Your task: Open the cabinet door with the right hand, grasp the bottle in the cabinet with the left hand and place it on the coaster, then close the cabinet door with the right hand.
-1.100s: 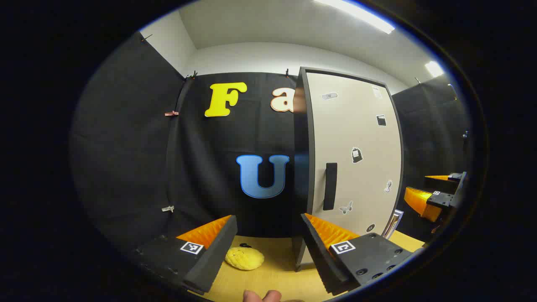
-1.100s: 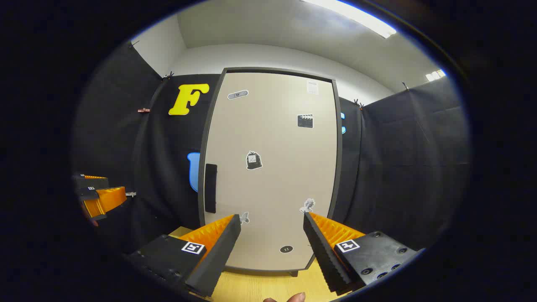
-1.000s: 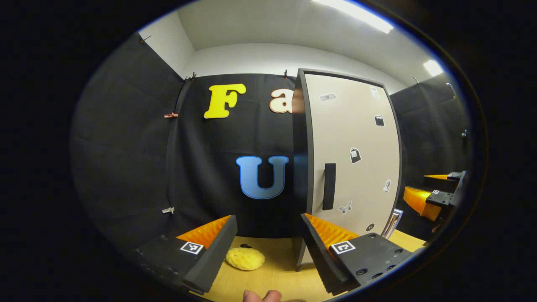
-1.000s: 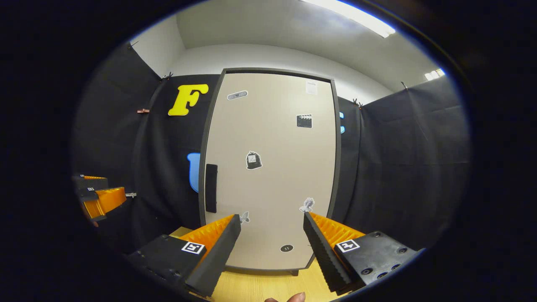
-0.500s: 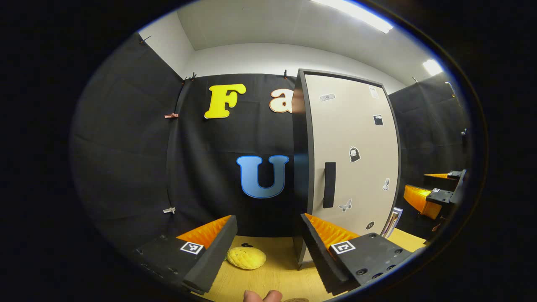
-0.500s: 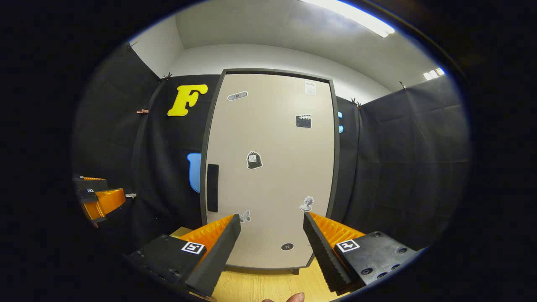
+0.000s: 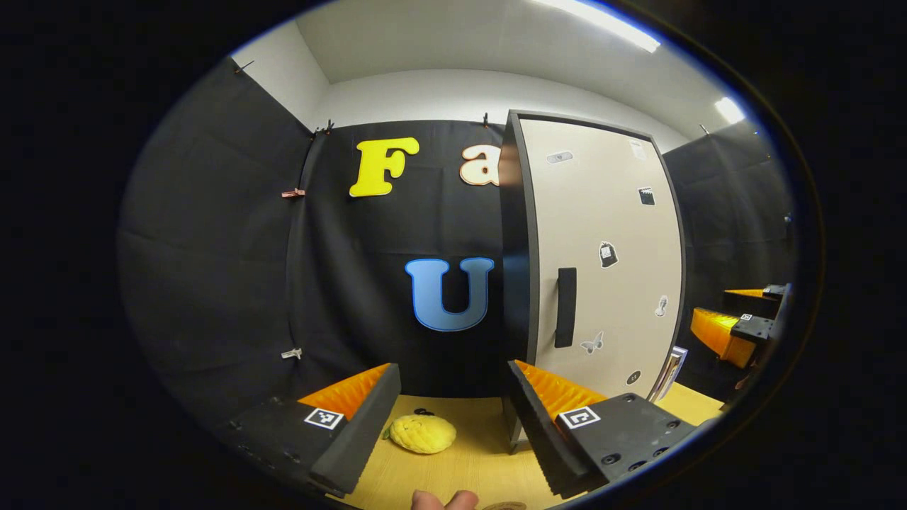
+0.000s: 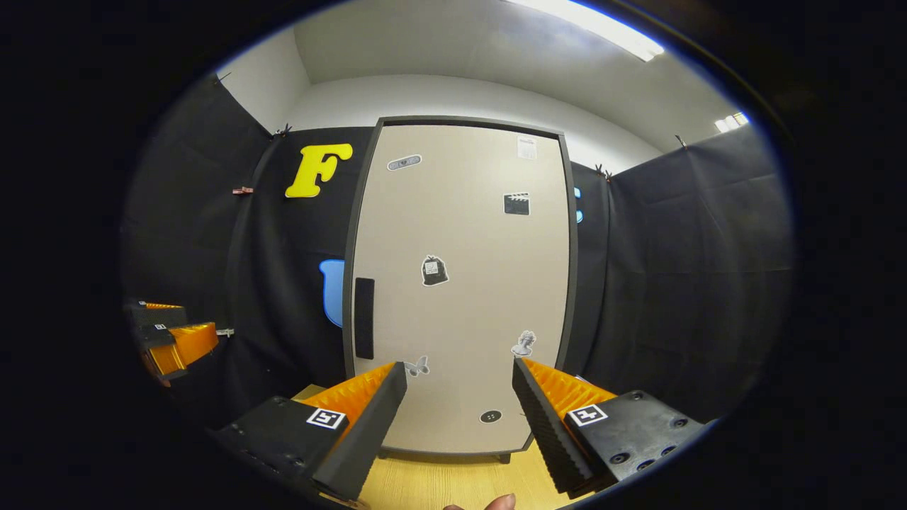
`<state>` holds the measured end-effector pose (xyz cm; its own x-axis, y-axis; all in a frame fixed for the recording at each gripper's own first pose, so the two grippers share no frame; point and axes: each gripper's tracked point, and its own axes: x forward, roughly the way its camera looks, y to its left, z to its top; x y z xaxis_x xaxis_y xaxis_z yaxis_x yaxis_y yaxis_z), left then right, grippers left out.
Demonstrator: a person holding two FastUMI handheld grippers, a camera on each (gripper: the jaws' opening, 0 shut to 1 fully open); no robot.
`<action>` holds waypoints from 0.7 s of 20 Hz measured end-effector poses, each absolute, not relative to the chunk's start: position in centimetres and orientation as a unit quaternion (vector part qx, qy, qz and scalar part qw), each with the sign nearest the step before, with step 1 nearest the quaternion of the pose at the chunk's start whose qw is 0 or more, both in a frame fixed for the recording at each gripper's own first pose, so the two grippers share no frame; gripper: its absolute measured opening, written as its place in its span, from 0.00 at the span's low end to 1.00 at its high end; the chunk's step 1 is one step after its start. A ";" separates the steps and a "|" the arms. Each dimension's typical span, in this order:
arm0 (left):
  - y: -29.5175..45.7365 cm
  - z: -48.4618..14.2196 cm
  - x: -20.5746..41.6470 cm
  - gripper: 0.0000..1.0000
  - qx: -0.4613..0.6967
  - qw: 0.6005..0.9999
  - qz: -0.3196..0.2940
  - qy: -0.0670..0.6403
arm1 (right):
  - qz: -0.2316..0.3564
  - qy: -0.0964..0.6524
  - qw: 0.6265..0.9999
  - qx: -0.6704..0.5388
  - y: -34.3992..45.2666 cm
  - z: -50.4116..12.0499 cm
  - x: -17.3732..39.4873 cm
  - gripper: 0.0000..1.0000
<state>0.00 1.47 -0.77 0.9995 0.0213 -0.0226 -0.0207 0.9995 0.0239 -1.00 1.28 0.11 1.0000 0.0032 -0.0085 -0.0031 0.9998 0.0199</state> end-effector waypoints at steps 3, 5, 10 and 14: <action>1.8 -0.7 0.0 0.95 0.017 1.000 0.011 0.008 | 0.008 0.009 1.000 0.019 2.3 0.1 -0.7 0.97; 2.2 -0.5 -0.1 0.95 0.017 1.000 0.011 0.005 | 0.017 0.014 0.999 0.033 3.5 0.2 0.0 0.97; 3.5 -0.8 -0.2 0.95 0.013 1.000 0.014 0.005 | 0.044 0.027 0.997 0.050 7.9 0.1 4.0 0.97; 4.6 -1.2 -0.2 0.95 0.008 1.000 0.014 0.006 | 0.055 0.029 0.996 0.061 11.1 0.0 7.9 0.98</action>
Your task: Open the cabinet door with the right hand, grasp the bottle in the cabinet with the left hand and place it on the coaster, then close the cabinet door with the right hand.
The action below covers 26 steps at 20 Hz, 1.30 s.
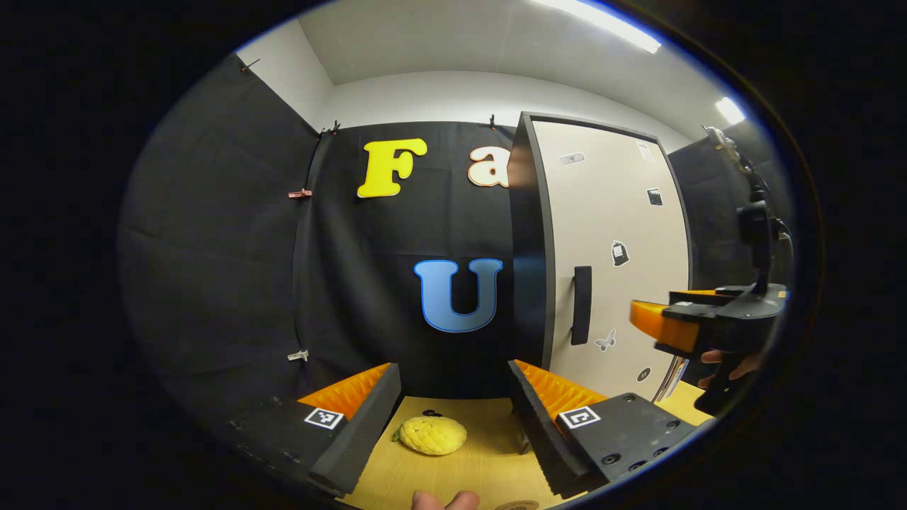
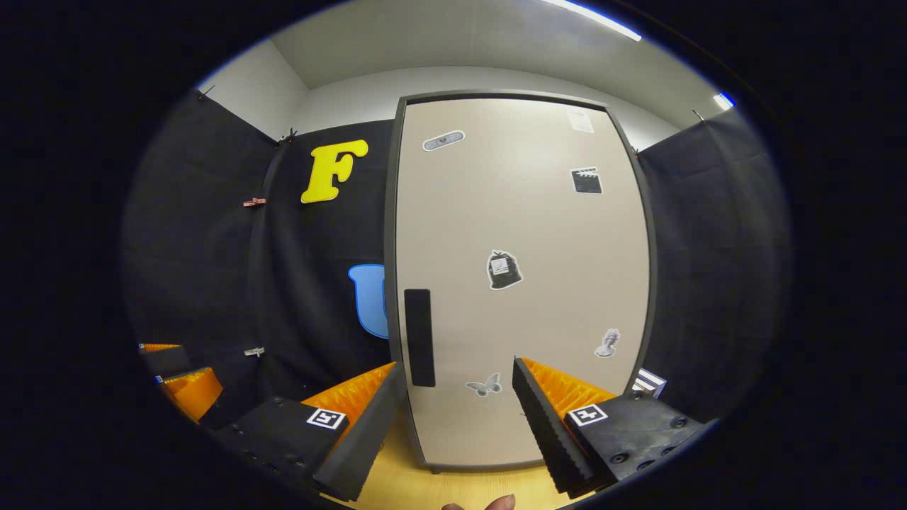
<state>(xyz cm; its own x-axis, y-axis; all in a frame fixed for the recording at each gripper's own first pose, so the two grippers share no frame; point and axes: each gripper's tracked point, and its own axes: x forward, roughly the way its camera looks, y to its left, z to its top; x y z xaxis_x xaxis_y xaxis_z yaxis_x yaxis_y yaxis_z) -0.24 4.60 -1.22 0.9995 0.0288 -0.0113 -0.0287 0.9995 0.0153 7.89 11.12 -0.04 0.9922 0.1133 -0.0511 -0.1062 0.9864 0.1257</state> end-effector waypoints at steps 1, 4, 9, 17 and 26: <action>5.0 -1.3 -0.2 0.95 0.008 1.000 0.016 0.006 | 0.056 0.031 0.996 0.061 11.8 -0.3 9.0 0.98; 6.1 -1.7 -0.1 0.95 0.009 1.000 0.019 0.007 | 0.059 0.031 0.996 0.062 13.5 -0.7 11.8 0.98; 7.1 -2.0 0.2 0.94 0.008 1.000 0.016 0.007 | 0.051 0.041 0.995 0.070 15.2 -2.1 16.1 0.98; 7.9 -3.3 0.1 0.95 0.004 1.000 0.013 0.019 | 0.032 0.062 0.994 0.078 16.0 -4.5 18.7 0.41; 7.1 -2.8 -0.6 0.94 0.006 1.000 0.014 0.013 | 0.073 0.067 0.992 0.081 16.0 -3.9 16.5 0.18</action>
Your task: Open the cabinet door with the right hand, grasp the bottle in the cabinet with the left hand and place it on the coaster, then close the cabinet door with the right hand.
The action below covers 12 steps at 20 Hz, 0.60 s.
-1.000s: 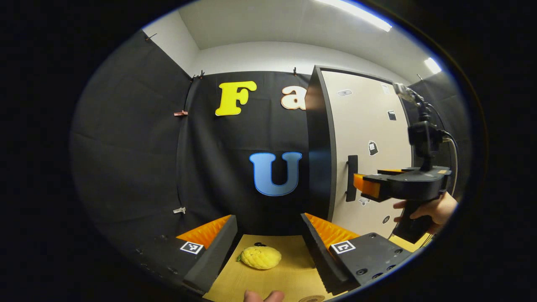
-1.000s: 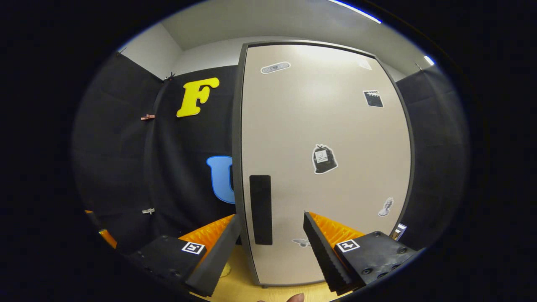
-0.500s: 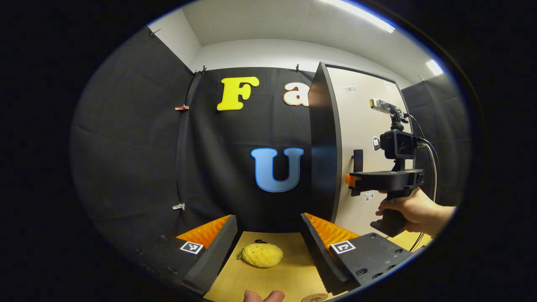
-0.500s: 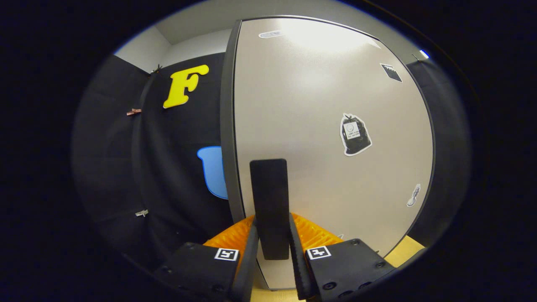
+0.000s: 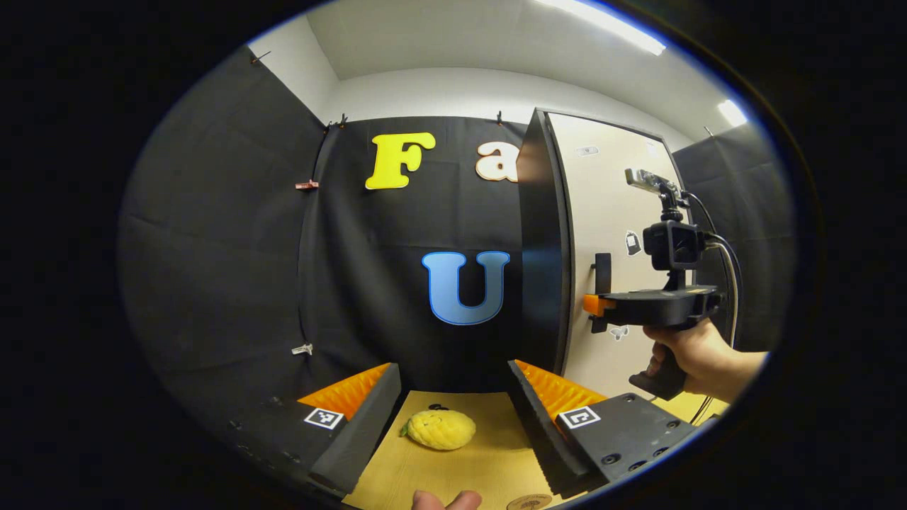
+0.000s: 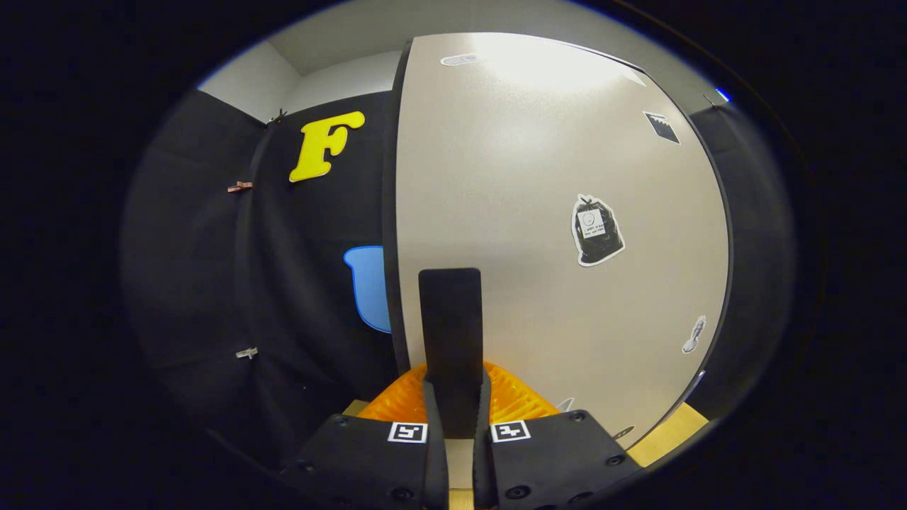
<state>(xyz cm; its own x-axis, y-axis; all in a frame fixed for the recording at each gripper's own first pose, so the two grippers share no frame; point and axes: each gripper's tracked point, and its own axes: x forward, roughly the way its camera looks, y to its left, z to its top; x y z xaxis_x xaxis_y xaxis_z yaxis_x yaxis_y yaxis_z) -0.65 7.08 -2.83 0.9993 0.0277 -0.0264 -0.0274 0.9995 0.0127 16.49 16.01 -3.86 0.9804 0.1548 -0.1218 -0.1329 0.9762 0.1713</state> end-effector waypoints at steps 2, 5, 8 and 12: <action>6.4 -2.8 -1.4 0.95 0.001 1.000 0.014 0.012 | 0.087 0.065 0.990 0.086 15.8 -3.5 15.4 0.18; 5.8 -2.6 -2.2 0.95 -0.002 1.000 0.018 0.010 | 0.108 0.063 0.988 0.085 15.3 -2.7 12.5 0.18; 5.1 -2.1 -2.2 0.95 -0.001 1.000 0.018 0.005 | 0.129 0.063 0.986 0.086 14.1 -2.5 10.0 0.18; 3.7 -1.9 -2.1 0.95 -0.002 1.000 0.011 0.003 | 0.150 0.066 0.983 0.089 12.5 -2.1 7.0 0.18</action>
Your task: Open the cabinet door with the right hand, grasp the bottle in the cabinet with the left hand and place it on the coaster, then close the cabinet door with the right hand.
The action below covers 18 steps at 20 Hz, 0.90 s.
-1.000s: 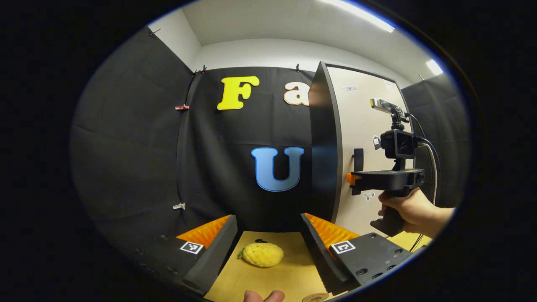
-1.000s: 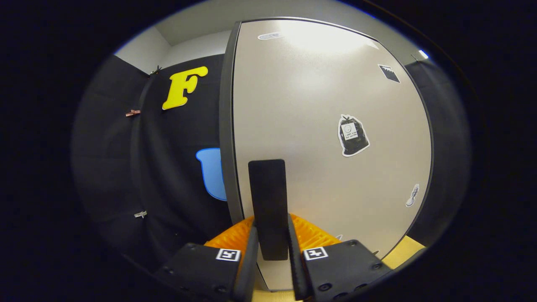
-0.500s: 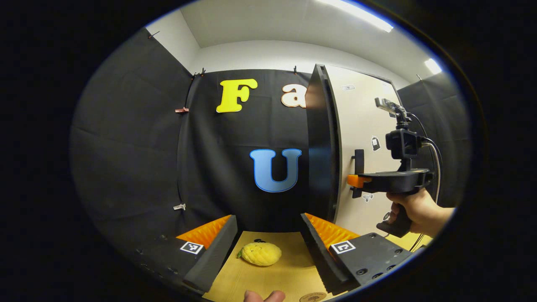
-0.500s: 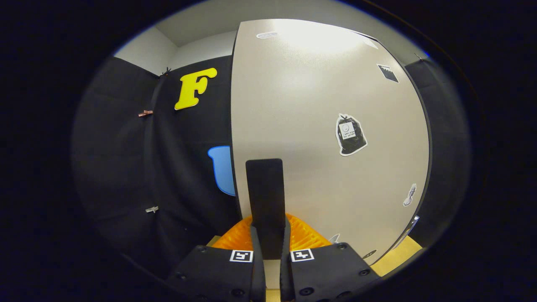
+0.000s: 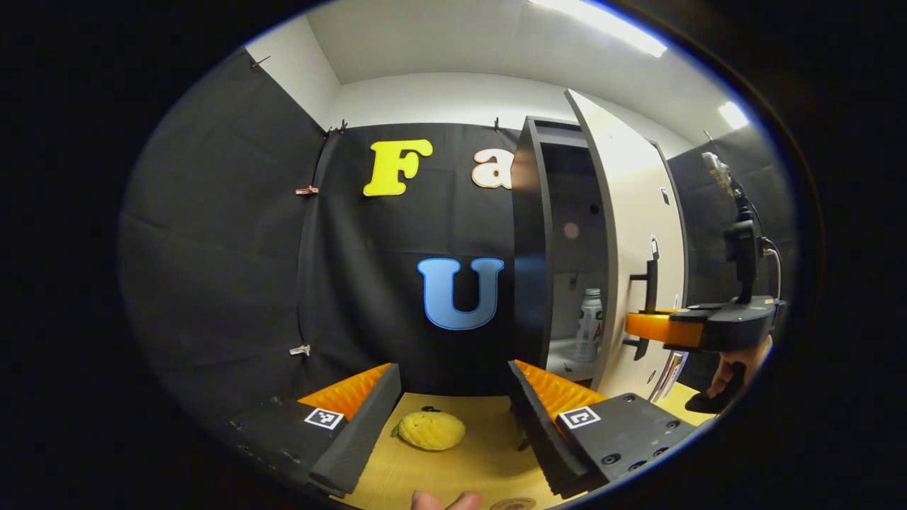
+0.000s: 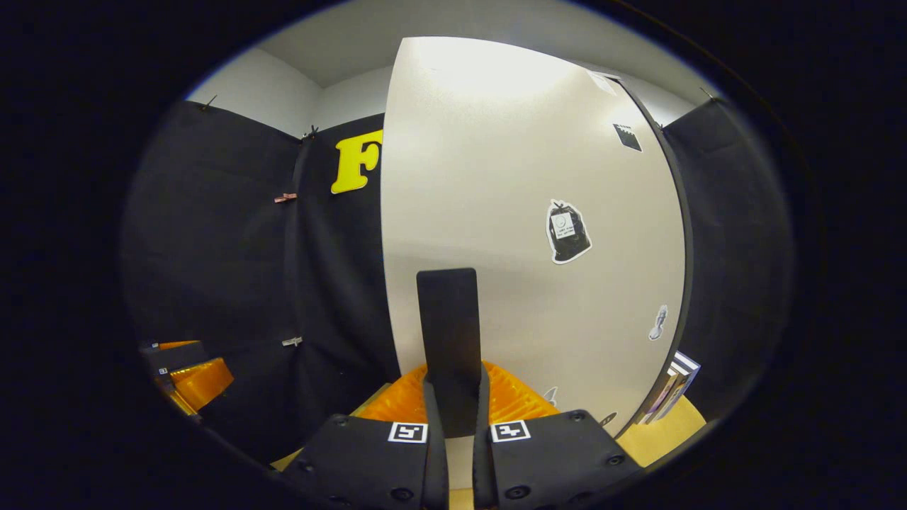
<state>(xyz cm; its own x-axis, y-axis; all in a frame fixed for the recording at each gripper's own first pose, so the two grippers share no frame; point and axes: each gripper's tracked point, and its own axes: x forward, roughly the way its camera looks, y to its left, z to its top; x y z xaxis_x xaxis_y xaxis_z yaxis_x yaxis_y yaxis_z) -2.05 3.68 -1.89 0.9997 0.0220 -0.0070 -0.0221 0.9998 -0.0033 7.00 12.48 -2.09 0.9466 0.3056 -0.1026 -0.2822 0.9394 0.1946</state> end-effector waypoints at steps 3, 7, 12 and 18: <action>2.7 -1.6 -2.1 0.95 -0.004 1.000 0.007 0.002 | 0.161 0.069 0.980 0.089 11.1 -2.0 5.5 0.18; 1.5 -1.4 -1.6 0.95 -0.003 1.000 0.000 0.000 | 0.172 0.069 0.979 0.086 9.1 -1.8 3.5 0.18; 0.0 -1.4 -1.0 0.95 -0.005 1.000 -0.011 0.000 | 0.158 0.066 0.982 0.074 6.1 -1.7 0.9 0.17; -2.9 -1.1 0.1 0.94 -0.002 0.999 -0.039 -0.008 | 0.113 0.063 0.989 0.065 1.7 -1.6 -1.3 0.17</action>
<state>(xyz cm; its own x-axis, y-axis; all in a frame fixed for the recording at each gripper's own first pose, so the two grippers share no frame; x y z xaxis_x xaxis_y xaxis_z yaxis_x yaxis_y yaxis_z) 0.10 -2.88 -1.12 0.9969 -0.0775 0.0167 0.0775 0.9970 -0.0032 -1.34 1.70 -1.62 0.9666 0.2313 -0.1105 -0.2149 0.9662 0.1426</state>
